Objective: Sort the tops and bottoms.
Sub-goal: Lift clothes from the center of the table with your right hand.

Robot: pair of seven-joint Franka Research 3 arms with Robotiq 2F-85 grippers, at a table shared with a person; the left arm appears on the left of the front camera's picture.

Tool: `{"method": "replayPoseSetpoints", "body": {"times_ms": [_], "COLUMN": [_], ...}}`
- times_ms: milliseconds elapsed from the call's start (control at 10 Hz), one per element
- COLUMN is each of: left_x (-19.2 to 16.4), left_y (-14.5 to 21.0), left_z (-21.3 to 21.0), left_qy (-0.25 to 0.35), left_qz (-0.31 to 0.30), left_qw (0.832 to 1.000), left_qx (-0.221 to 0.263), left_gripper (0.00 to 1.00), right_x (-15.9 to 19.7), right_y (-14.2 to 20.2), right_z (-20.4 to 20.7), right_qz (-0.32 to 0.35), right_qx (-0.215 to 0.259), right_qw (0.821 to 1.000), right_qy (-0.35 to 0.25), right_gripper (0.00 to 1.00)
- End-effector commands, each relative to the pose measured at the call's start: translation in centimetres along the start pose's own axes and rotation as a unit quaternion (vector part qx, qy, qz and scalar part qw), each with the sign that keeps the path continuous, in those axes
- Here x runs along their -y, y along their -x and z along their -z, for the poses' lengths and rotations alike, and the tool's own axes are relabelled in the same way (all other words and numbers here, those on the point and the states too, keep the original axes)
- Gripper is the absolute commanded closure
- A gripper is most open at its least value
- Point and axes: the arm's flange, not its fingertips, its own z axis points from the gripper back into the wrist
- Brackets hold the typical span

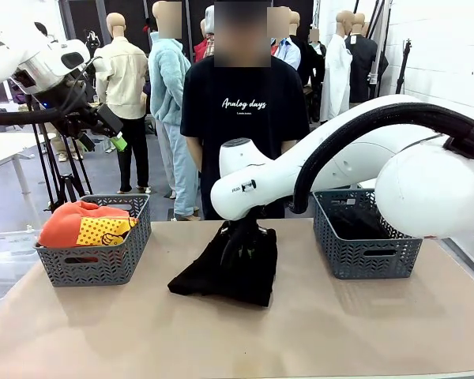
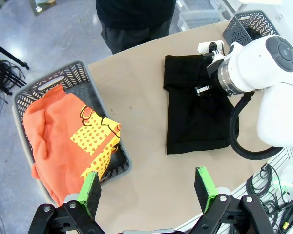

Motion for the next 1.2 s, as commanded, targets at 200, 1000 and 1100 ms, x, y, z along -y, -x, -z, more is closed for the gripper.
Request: {"method": "replayPoseSetpoints", "body": {"times_ms": [200,1000,1100], "left_x": [0.0,0.0,0.0], "left_y": [0.1,0.1,0.1], "left_z": [-0.2,-0.2,-0.2], "left_qy": [0.000,0.000,0.000], "left_qz": [-0.001,-0.001,-0.001], "left_qw": [1.000,1.000,1.000], "left_qx": [0.002,0.002,0.002], "left_gripper": [0.00,0.00,0.00], "right_x": [1.2,-0.5,-0.5], "right_y": [0.9,1.6,1.6], "right_z": [-2.3,-13.8,-13.8], "right_qz": [-0.031,-0.074,-0.074], "right_qx": [-0.008,0.064,0.064], "right_qw": [0.999,0.995,0.995], "right_qy": [-0.015,-0.022,-0.022], "right_gripper": [1.00,1.00,1.00]}}
